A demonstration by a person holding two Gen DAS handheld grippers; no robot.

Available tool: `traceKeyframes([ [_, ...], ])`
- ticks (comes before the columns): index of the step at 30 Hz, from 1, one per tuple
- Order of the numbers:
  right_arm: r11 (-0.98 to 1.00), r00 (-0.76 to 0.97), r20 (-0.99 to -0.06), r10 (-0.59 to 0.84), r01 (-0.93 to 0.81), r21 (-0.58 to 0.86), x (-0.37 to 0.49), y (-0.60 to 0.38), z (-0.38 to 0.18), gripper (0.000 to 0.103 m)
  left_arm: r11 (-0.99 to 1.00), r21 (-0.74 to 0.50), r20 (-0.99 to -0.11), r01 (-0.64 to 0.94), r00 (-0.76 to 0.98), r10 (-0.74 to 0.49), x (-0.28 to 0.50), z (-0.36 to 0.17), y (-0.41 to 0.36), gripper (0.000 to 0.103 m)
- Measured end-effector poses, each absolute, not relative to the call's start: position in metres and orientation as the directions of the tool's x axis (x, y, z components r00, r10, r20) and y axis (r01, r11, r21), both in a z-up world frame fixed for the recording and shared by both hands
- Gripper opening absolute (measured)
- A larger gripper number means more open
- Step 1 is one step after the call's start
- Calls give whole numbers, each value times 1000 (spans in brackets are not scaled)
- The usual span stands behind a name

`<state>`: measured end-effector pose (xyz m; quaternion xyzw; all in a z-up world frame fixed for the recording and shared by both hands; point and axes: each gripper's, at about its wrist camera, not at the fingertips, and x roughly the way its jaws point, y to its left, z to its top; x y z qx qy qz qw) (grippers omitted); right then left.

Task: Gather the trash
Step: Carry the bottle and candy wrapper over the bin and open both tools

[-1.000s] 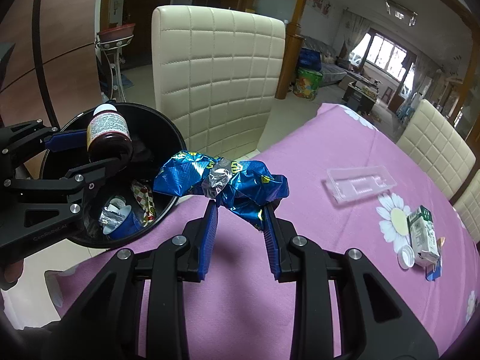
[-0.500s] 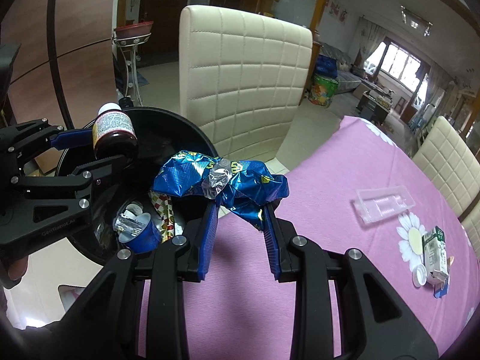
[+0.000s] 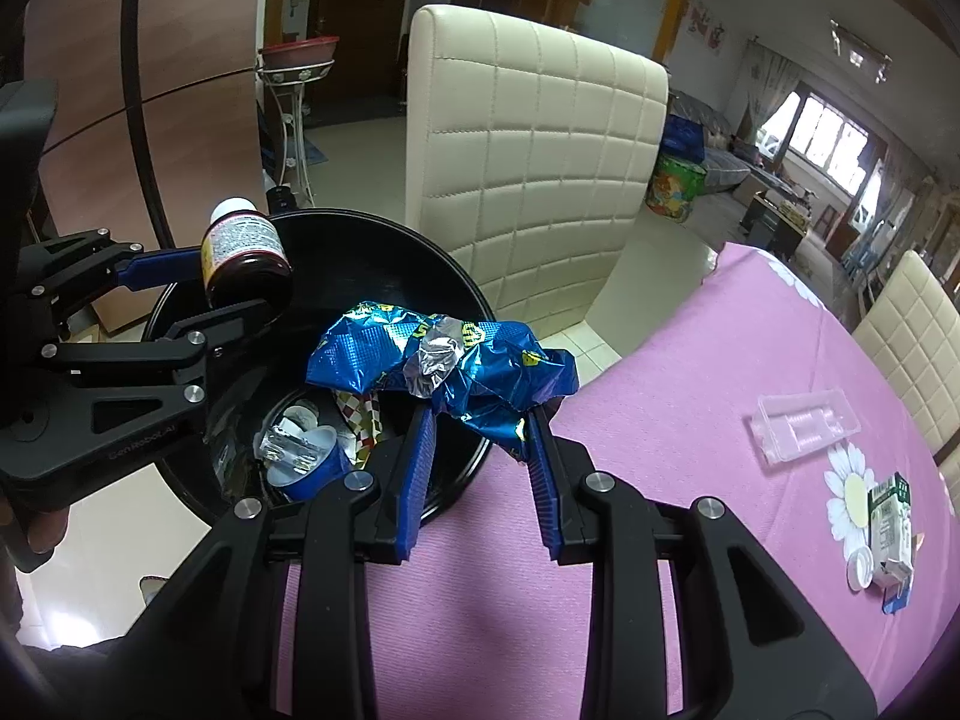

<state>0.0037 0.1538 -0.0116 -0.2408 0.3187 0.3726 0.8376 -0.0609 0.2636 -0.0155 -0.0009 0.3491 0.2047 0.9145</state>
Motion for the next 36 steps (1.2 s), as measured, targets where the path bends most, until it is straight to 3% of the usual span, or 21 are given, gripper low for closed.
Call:
traceKeyframes([
  [21,576,495,-706,506,-803,-151,2,173,-14,37,904,122,-646,-410,658,386,-60,-18,273,49],
  [22,574,493,-704,510,-805,-149,2,173,-14,42,904,119,-648,-412,657,385,-60,-18,274,49],
  [24,574,502,-691,520,-805,-152,0,173,-12,68,904,119,-649,-412,657,384,-61,-19,274,49],
  [25,576,513,-678,526,-801,-159,-2,172,-10,87,904,121,-648,-411,657,385,-61,-19,274,49],
  [26,582,540,-648,537,-793,-179,-6,170,-7,92,904,122,-648,-410,657,385,-61,-19,274,49],
  [36,626,611,-630,479,-741,-243,1,155,-11,96,914,126,-654,-385,661,369,-56,-21,266,49],
])
